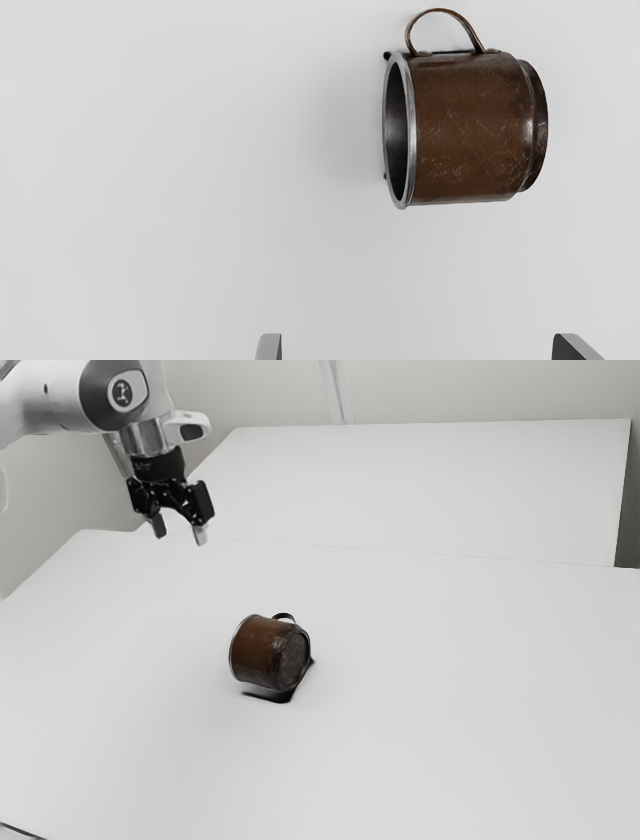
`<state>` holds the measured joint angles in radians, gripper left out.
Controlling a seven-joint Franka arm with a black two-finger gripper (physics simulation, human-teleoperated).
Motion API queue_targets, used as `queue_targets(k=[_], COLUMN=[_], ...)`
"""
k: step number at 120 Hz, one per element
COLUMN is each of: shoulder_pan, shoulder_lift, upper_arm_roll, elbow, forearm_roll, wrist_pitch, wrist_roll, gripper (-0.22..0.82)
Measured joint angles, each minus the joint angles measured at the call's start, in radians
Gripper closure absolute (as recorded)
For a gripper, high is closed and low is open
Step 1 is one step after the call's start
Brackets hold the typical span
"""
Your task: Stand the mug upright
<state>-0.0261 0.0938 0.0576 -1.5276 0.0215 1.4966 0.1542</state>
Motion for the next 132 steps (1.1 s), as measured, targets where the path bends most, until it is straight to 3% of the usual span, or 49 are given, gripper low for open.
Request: queue_targets(k=[17,31,43,80,132], shoulder_pan=[-0.013,-0.092,-0.072,-0.033,0.007], shoulder_lift=[-0.025,-0.019,-0.012,0.078,0.222], upper_arm_roll=[0.027,0.164,0.230,0.263,0.295], elbow=[-0.060,-0.141,-0.203,-0.276,-0.316], forearm_roll=[-0.027,-0.132,-0.268,-0.624,-0.788], wrist_pitch=[0.088,0.149,0.176,0.095,0.058], wrist_roll=[0.036,0.059,0.077,0.188,0.382], gripper=[0.02,0.02,0.02,0.02,0.02])
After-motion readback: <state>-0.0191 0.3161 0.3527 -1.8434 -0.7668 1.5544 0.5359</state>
